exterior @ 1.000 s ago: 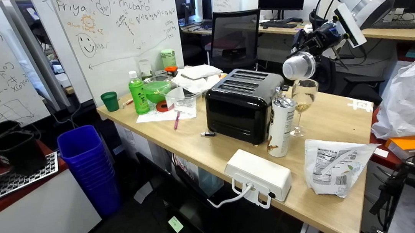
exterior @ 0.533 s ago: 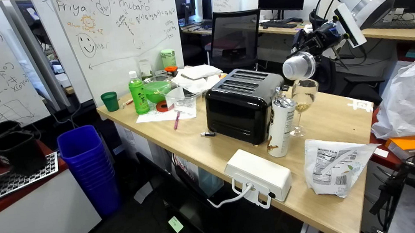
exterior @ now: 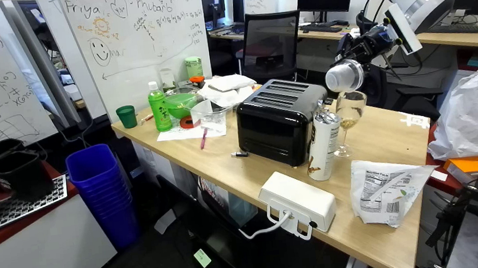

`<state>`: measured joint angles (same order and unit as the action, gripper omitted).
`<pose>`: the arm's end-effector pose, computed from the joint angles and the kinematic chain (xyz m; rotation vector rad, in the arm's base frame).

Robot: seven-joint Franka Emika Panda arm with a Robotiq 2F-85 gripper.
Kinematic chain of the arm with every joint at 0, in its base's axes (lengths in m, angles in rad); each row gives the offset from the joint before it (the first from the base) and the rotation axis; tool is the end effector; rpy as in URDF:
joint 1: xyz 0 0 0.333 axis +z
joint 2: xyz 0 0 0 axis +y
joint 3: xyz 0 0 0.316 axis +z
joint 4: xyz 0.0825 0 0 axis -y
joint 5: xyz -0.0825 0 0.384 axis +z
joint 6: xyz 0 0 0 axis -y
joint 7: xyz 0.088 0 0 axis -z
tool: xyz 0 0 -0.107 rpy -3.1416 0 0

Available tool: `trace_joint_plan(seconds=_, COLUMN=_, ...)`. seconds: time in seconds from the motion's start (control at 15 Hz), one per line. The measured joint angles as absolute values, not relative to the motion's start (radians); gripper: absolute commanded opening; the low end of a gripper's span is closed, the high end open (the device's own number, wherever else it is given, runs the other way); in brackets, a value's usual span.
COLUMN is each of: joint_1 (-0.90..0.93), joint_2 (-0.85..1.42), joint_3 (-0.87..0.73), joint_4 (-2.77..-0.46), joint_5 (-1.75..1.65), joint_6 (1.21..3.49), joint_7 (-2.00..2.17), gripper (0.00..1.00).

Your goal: Pour the contents of the bowl into the wine glass

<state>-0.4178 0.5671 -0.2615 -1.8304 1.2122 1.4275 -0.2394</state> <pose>0.5241 -0.2663 0.2419 -1.6454 0.8378 0.2838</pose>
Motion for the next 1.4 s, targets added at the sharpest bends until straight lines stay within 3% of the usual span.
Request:
trace_joint_plan(seconds=0.13, joint_1=-0.418, joint_2=0.567, joint_3=-0.262, joint_4=-1.83, joint_5=1.212, joint_6=1.427, joint_7=-0.239, gripper=0.02)
trace_joint_plan(seconds=1.4, joint_1=-0.429, joint_2=0.604, joint_3=-0.261, joint_4=-1.827, joint_5=1.277, joint_6=1.381, joint_7=-0.2, gripper=0.02)
